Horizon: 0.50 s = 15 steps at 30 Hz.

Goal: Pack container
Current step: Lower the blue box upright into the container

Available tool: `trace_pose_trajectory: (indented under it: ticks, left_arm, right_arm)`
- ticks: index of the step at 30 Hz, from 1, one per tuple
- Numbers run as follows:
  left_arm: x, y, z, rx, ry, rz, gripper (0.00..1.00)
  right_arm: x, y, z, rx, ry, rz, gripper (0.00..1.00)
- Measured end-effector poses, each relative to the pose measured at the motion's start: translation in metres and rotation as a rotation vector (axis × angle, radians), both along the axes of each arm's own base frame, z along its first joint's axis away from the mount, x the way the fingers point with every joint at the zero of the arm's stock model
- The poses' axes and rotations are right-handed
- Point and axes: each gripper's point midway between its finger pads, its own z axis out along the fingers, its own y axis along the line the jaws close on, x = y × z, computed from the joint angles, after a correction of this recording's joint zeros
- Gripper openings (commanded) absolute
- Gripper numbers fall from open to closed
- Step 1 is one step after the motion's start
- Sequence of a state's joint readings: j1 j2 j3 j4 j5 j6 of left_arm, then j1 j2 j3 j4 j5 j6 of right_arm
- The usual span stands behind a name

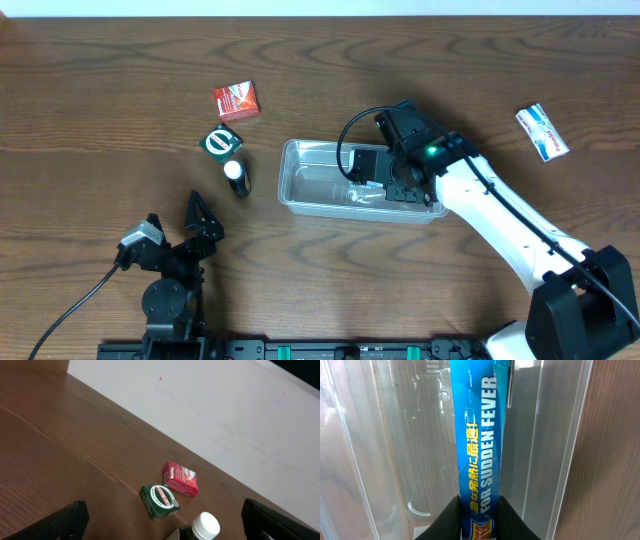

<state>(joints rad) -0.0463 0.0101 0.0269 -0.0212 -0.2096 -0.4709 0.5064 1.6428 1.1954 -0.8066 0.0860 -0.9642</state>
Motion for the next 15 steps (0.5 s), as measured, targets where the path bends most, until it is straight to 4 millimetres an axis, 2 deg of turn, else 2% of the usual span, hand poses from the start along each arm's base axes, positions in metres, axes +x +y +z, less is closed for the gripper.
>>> trace_pose_trajectory:
  ticks: [2, 7, 10, 15]
  left_arm:
    - [0.000, 0.000, 0.000, 0.000, 0.000, 0.000, 0.98]
    - [0.000, 0.000, 0.000, 0.000, 0.000, 0.000, 0.98]
    - [0.000, 0.000, 0.000, 0.000, 0.000, 0.000, 0.98]
    - [0.000, 0.000, 0.000, 0.000, 0.000, 0.000, 0.98]
  right_arm:
    - [-0.001, 0.001, 0.000, 0.002, 0.001, -0.005, 0.29]
    - [-0.005, 0.010, 0.005, 0.013, -0.010, 0.013, 0.48]
    - [-0.009, 0.018, 0.021, 0.047, -0.045, 0.020, 0.55]
    - [-0.016, 0.025, 0.058, 0.144, -0.114, 0.032, 0.57]
